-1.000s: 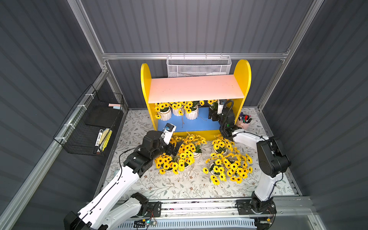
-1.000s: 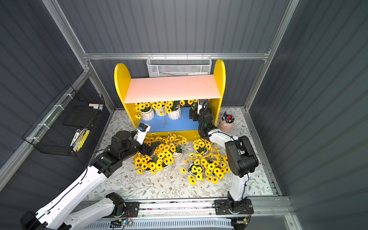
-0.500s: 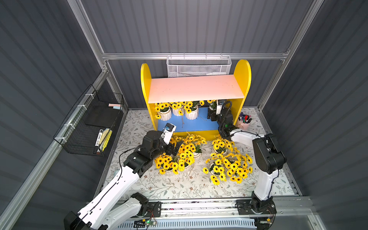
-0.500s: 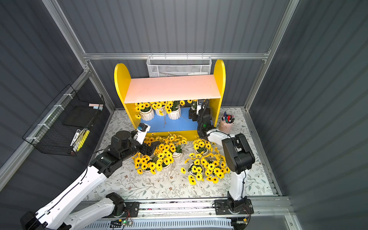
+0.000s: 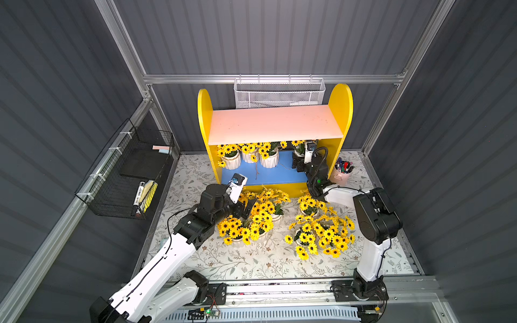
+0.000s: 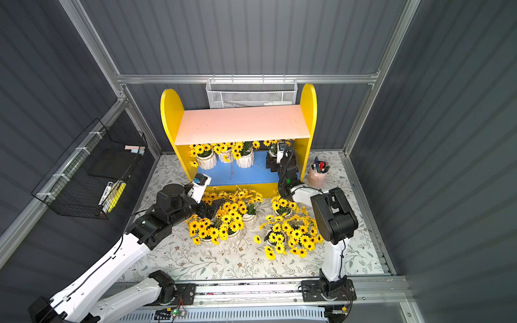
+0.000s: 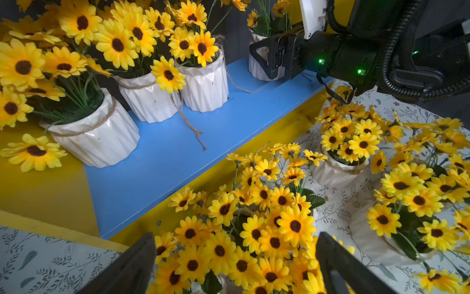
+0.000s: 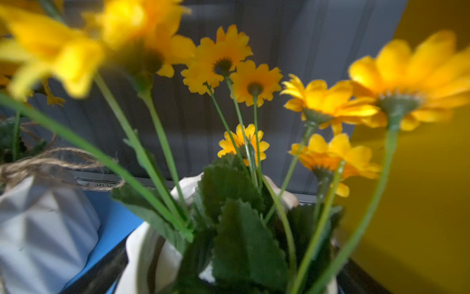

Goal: Take the sunflower pots off the shelves
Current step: Pick up the sunflower pot from the shelf.

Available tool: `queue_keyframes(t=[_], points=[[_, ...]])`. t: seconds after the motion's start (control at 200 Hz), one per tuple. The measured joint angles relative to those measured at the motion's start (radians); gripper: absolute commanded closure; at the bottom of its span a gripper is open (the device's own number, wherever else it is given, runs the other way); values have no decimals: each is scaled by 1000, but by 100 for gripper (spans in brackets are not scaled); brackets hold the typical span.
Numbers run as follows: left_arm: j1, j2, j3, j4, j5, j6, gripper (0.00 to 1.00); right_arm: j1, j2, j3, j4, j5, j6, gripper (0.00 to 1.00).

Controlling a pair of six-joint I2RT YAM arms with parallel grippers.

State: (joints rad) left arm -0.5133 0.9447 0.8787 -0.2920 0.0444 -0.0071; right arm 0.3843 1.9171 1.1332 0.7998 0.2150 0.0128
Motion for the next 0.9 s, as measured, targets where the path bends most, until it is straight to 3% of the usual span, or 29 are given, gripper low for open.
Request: queue_keyframes(t=[0.195,0.37,0.45,0.51,0.68,0.9], points=[[0,0,0,1,0,0,1,4,-48,-63,17,-44,-6,45],[0,0,0,4,0,0,1,40,-106,-127,15,-82,-23,74],[0,0,0,5,0,0,0,64,-124,-148,16,-95,-31,80],[0,0,0,6,0,0,0,77,-127,-156,21,-107,-33,89],[0,0,-3,7,0,0,1,82,-132,-171,42,-122,-35,100],[0,0,-4,7,0,0,1,91,-200,-208,37,-123,-48,100]])
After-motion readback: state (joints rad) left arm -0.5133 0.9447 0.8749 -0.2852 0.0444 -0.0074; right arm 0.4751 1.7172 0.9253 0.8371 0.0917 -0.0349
